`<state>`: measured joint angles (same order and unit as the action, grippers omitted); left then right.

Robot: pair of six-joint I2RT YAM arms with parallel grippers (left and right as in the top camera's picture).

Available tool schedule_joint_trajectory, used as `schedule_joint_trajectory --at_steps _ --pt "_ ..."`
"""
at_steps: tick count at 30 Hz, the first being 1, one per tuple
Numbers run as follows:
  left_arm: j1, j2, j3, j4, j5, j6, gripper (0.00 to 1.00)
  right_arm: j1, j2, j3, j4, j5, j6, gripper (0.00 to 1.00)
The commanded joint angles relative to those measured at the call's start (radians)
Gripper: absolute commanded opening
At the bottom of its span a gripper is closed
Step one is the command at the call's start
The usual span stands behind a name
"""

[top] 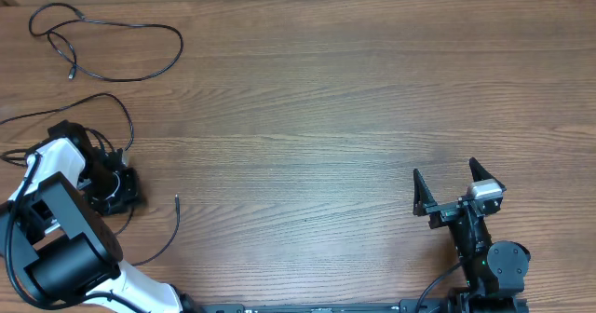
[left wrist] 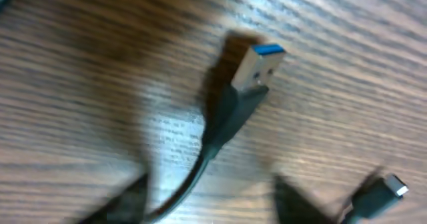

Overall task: Untangle cables
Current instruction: 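Lift the left gripper away from the cables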

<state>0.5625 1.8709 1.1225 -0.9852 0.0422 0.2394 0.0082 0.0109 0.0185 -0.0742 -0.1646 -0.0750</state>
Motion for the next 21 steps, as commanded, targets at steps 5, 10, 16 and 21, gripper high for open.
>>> schedule_joint_trajectory --at_steps 5,10,16,21 --pt "0.0 0.028 0.183 -0.11 0.018 0.053 1.0 0.003 -0.008 -0.01 0.005 0.007 -0.002 1.0" --pt "-0.003 -0.008 0.342 -0.18 0.219 0.053 1.0 0.003 -0.008 -0.01 0.005 0.007 -0.002 1.0" --pt "-0.05 -0.083 0.452 -0.255 0.472 0.05 1.0 0.003 -0.008 -0.01 0.005 0.007 -0.002 1.0" --pt "-0.213 -0.225 0.453 -0.273 0.491 0.048 1.0 0.003 -0.008 -0.01 0.005 0.007 -0.002 1.0"
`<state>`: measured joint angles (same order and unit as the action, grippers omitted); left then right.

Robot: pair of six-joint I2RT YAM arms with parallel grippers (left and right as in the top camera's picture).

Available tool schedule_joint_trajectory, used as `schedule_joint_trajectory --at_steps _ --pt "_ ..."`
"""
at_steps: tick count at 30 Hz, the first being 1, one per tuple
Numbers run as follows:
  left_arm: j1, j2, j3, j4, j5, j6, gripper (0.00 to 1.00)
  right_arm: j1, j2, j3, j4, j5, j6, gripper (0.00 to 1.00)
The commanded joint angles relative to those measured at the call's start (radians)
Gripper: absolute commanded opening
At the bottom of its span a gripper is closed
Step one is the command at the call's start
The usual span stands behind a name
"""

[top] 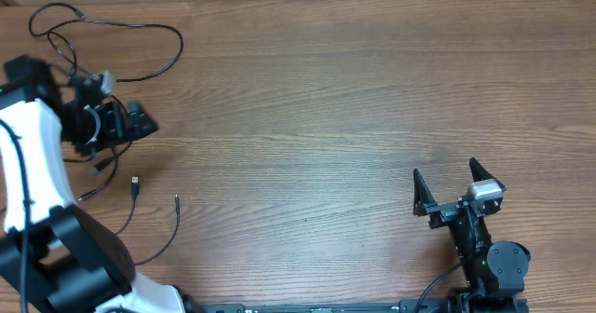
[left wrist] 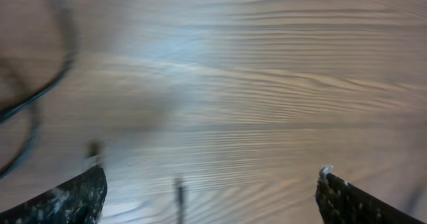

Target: Untangle cables

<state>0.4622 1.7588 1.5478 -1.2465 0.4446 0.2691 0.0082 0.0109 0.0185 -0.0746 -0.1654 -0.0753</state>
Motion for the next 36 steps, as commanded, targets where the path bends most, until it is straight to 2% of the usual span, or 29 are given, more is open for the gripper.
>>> schedule_joint_trajectory --at_steps 1,4,7,10,13,18,36 --pt "-0.155 -0.138 0.027 -0.011 0.087 0.019 1.0 0.003 -0.008 -0.01 0.006 0.008 -0.001 1.0" --pt "-0.292 -0.207 0.027 -0.006 0.055 0.019 1.0 0.003 -0.008 -0.01 0.006 0.008 -0.001 1.0" --pt "-0.44 -0.264 0.027 -0.01 -0.041 0.009 1.0 0.003 -0.008 -0.01 0.006 0.008 -0.001 1.0" --pt "-0.579 -0.318 0.027 -0.008 -0.151 -0.059 1.0 0.003 -0.008 -0.01 0.006 0.008 -0.001 1.0" --pt "-0.68 -0.379 0.027 0.018 -0.163 -0.138 0.99 0.003 -0.008 -0.01 0.005 0.008 -0.001 1.0" --pt "-0.698 -0.473 0.027 0.037 -0.163 -0.203 0.99 0.003 -0.008 -0.01 0.005 0.008 -0.001 1.0" --pt "-0.697 -0.883 0.025 -0.153 -0.201 -0.208 1.0 0.003 -0.008 -0.01 0.006 0.008 -0.001 1.0"
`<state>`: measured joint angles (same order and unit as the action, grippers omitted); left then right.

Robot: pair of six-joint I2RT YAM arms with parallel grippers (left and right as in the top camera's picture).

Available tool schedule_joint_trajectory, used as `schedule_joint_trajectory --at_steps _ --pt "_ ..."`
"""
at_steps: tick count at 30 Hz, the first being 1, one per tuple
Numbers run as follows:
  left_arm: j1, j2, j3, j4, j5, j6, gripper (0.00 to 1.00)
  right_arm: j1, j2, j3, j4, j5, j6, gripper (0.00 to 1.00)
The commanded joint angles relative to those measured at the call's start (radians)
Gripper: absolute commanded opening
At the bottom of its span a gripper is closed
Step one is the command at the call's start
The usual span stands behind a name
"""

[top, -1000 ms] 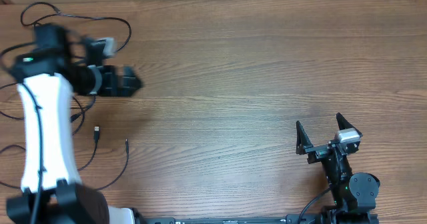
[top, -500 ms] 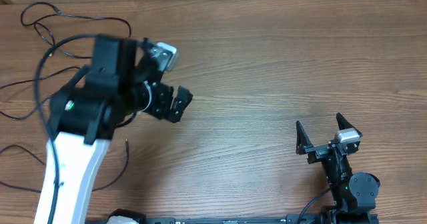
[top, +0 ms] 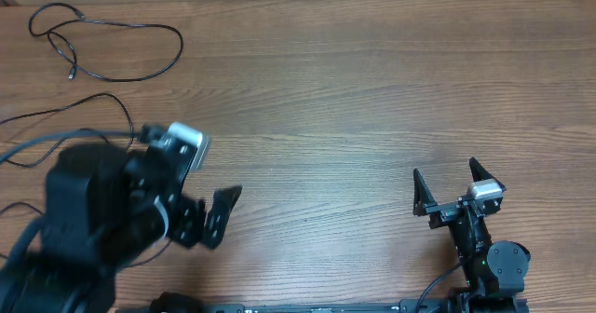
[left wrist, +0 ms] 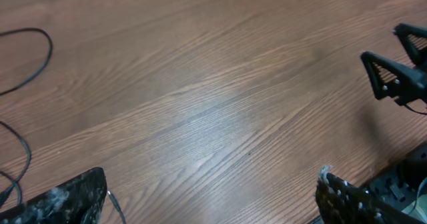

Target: Untangle cables

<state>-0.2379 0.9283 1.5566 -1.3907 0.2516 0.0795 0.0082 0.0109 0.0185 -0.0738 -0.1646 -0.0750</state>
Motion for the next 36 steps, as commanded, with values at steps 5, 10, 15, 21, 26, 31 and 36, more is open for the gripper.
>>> schedule_joint_trajectory --at_steps 5,10,15,21,26,31,36 --pt "0.003 -0.133 0.016 -0.037 -0.007 -0.036 1.0 0.003 -0.008 -0.01 0.005 0.007 -0.002 1.0" --pt "0.003 -0.137 0.016 -0.121 -0.007 -0.043 1.0 0.003 -0.008 -0.01 0.005 0.007 -0.002 1.0" --pt "0.003 -0.138 0.016 -0.143 -0.007 -0.043 0.99 0.003 -0.008 -0.01 0.005 0.007 -0.002 1.0" --pt "0.003 -0.138 0.016 -0.167 0.003 -0.042 1.0 0.003 -0.008 -0.01 0.005 0.007 -0.002 1.0" --pt "0.003 -0.138 0.016 -0.209 0.003 -0.043 1.0 0.003 -0.008 -0.01 0.005 0.007 -0.002 1.0" --pt "0.003 -0.138 0.016 -0.231 0.002 -0.041 0.99 0.003 -0.008 -0.01 0.005 0.007 -0.002 1.0" --pt "0.003 -0.138 0.016 -0.216 0.003 -0.021 1.0 0.003 -0.008 -0.01 0.005 0.007 -0.002 1.0"
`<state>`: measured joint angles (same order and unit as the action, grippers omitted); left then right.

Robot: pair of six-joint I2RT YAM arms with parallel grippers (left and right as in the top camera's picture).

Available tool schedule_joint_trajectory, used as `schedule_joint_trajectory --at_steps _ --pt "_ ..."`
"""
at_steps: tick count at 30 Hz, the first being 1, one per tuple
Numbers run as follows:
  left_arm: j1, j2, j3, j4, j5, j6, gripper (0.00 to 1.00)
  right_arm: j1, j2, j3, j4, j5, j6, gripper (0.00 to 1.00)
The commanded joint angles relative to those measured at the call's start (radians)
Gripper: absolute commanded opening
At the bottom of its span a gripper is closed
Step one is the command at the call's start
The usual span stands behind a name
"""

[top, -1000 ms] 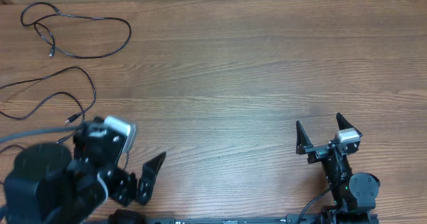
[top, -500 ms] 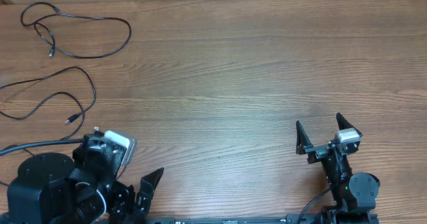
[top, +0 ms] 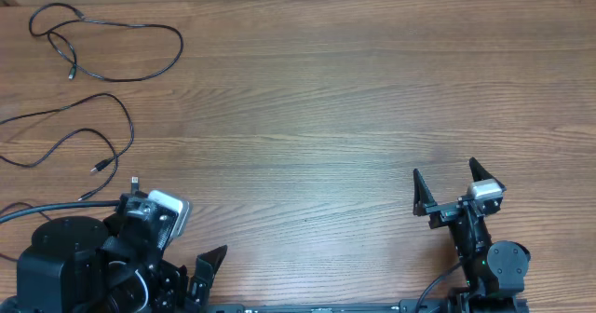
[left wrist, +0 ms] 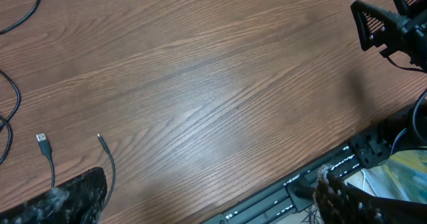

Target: Untangle cables

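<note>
Two thin black cables lie apart at the far left. One is a loose loop (top: 112, 47) at the back corner. The other (top: 116, 117) snakes nearer, ending in a small plug (top: 96, 169) and a USB plug (top: 135, 180) (left wrist: 43, 141). A third thin plug end (left wrist: 100, 139) lies beside it. My left gripper (top: 196, 271) (left wrist: 207, 207) hangs open and empty above the table's front edge, right of those plugs. My right gripper (top: 456, 187) (left wrist: 387, 21) stands open and empty at the front right.
The wooden table (top: 326, 99) fills the view. A black rail with small lights (left wrist: 320, 177) runs along its front edge. The left arm's base (top: 65, 266) fills the front-left corner and hides part of the nearer cable.
My left arm has drawn back from over the near-left table to the front-left corner; its open gripper now sits at the front edge. The cables and the right arm have not moved.
My left gripper was low over the USB plug at the left edge. Then it was open farther back, beside the nearer cable, with the plug lying free. Then it stood over the near-left table, and now at the front edge. The right arm stayed still.
</note>
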<state>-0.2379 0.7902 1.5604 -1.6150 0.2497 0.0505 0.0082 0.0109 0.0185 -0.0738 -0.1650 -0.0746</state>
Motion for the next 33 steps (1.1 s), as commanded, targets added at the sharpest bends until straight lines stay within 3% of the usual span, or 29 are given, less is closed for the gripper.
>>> schedule_joint_trajectory --at_steps 1,9,13,21,27,33 --pt "0.002 0.0 0.012 0.009 0.005 0.011 1.0 0.003 -0.008 -0.01 0.005 0.007 -0.002 1.0" --pt "0.002 -0.021 -0.051 0.08 0.006 0.077 1.0 0.003 -0.008 -0.01 0.005 0.007 -0.002 1.0" --pt "0.004 -0.081 -0.203 0.231 0.01 0.137 1.0 0.003 -0.008 -0.01 0.005 0.007 -0.002 1.0" --pt "0.004 -0.262 -0.58 0.571 0.066 0.143 1.0 0.003 -0.008 -0.01 0.005 0.007 -0.002 1.0" --pt "0.004 -0.38 -0.777 0.691 0.038 0.145 1.0 0.003 -0.008 -0.01 0.005 0.007 -0.002 1.0" --pt "0.004 -0.392 -0.837 0.755 0.034 0.172 1.0 0.003 -0.008 -0.01 0.005 0.007 -0.002 1.0"
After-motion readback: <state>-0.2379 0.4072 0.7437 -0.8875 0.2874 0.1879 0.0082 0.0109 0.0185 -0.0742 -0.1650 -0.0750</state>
